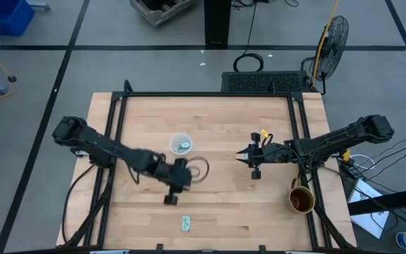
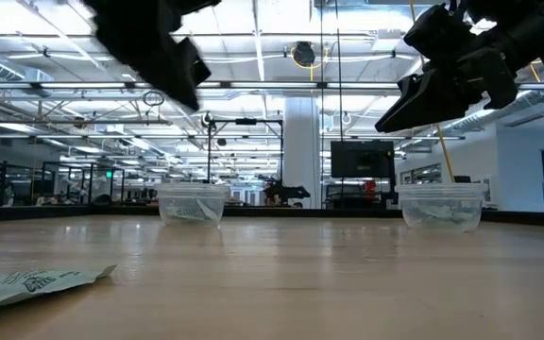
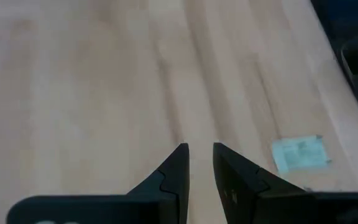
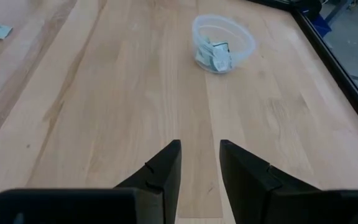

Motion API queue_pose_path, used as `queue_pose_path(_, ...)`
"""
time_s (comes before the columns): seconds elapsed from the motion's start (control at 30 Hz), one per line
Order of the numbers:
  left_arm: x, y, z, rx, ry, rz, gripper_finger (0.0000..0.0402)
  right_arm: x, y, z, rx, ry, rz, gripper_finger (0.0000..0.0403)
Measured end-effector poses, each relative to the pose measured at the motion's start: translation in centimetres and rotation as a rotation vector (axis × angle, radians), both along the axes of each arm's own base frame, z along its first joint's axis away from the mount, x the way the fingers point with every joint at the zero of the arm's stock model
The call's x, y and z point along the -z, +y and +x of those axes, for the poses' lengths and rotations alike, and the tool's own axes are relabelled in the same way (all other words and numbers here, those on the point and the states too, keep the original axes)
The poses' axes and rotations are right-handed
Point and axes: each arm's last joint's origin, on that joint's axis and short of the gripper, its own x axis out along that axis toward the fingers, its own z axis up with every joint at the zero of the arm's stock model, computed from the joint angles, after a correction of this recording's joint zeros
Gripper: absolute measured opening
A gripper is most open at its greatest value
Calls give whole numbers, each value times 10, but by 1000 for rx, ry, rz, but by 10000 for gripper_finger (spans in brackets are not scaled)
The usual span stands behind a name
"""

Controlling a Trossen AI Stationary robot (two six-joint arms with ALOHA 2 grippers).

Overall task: Pick and place Stevia / Truvia into bins
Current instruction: Put the stevia packet into the right container

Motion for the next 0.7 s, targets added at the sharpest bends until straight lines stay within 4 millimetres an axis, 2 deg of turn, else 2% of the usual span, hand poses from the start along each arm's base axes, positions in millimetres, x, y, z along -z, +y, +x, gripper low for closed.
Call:
queue_pose_path(0.13,18,-30,7,71,-36,5,79,0,0,0,0,-2,1,102)
queue_pose_path(0.23,40,-47,16,135,-51,-6,79,0,0,0,-1,0,1,102)
queue_pose_path(0.4,71,-60,23,260,-36,36,79,0,0,0,0,4,0,102)
queue_pose_path(0.53,74,-65,22,263,-24,15,79,0,0,0,-1,5,0,102)
queue_pose_path(0.7,70,-77,20,279,-17,-134,79,0,0,0,-1,4,0,102)
